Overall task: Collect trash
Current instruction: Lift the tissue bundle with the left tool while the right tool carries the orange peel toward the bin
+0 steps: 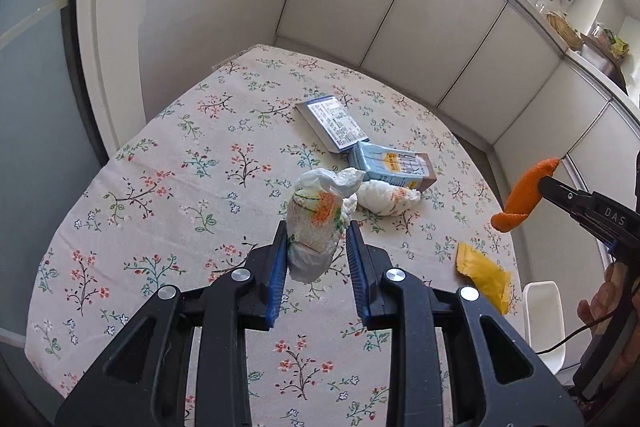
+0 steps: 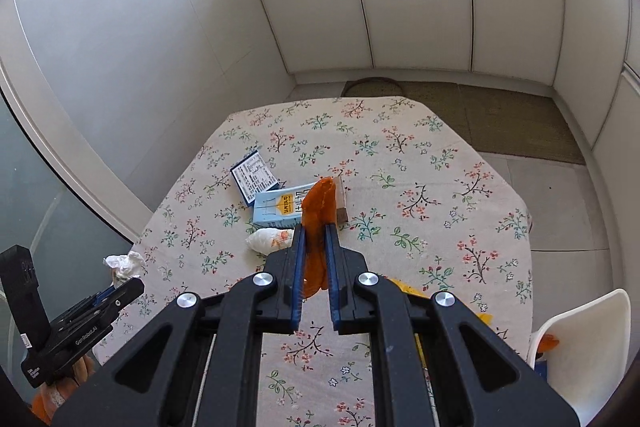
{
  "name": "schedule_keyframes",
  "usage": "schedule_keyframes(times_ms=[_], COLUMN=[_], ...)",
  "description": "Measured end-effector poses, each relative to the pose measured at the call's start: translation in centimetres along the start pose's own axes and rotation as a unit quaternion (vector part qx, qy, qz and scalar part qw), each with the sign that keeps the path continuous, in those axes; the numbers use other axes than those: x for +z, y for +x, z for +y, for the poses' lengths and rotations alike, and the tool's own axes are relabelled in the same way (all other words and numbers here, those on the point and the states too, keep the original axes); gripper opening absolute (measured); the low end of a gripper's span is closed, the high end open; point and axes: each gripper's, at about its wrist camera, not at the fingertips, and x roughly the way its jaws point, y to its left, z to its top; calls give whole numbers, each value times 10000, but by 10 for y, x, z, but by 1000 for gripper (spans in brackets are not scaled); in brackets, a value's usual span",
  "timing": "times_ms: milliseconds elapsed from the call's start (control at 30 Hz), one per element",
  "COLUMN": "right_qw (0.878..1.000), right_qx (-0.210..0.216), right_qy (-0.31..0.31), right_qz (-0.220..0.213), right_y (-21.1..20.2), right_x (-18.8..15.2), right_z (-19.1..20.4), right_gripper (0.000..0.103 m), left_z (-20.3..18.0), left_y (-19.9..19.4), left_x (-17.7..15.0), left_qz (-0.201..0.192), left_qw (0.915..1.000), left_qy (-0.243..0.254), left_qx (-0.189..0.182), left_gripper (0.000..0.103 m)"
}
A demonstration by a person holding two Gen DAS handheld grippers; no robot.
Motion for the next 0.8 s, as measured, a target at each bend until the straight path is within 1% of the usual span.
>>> schedule_keyframes(times_ms=[167,333,533,800], right_qw=[9996,9988,9976,9953], right_qx=[9,-27,-170,-352], right_qy=[-33,5,42,172], right_qz=[-291,-488,-670,-886], right_y=[-29,-53,-75,-103], right_x=[0,-2,-6,-11], right_z=[-4,-15,-31,-55], right_gripper=[10,10,10,10], left_z=[-16,-35,-57,-92], left_y=[-7,-13,-13,-10], left_x=[10,16,20,21], left_qz=[-151,-299,-341,-370], left_qw=[9998,9992,9985,9966], left_qy=[28,65,134,382], left_qx=[-122,-263,-410,-626], left_gripper=[27,27,27,27])
